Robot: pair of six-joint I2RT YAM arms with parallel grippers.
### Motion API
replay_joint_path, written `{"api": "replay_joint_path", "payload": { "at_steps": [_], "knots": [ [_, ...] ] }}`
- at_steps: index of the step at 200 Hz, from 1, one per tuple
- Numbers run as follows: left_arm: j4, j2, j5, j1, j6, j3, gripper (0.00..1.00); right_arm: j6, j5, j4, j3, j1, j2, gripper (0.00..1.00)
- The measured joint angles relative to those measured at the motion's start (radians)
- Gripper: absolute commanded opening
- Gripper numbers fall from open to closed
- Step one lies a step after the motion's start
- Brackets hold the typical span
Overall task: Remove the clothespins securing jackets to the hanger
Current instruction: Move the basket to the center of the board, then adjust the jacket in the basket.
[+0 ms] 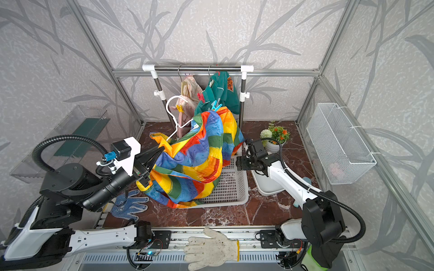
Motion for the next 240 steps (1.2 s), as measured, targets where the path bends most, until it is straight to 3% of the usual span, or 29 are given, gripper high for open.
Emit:
{"api": "replay_joint_path", "payload": {
  "at_steps": [45, 134, 162, 205, 240],
  "knots": [
    [0.009, 0.01, 0.027, 0.0, -0.006, 0.001, 0.0, -0.106, -0.03, 0.119, -0.033, 0.0, -0.081, 0.93],
    [0.013, 0.013, 0.077, 0.0, -0.041, 0.006, 0.0, -0.258, -0.114, 0.439, -0.059, -0.025, 0.112, 0.91],
    [0.013, 0.008, 0.077, 0.0, -0.043, 0.006, 0.0, -0.28, -0.154, 0.521, -0.059, -0.034, 0.162, 0.78],
    [0.023, -0.007, 0.07, 0.0, -0.048, 0.006, 0.0, -0.307, -0.294, 0.59, -0.045, -0.039, 0.174, 0.24],
    [0.029, -0.02, 0.044, 0.0, -0.048, 0.006, 0.0, -0.319, -0.364, 0.587, -0.032, -0.039, 0.154, 0.0]
  ]
}}
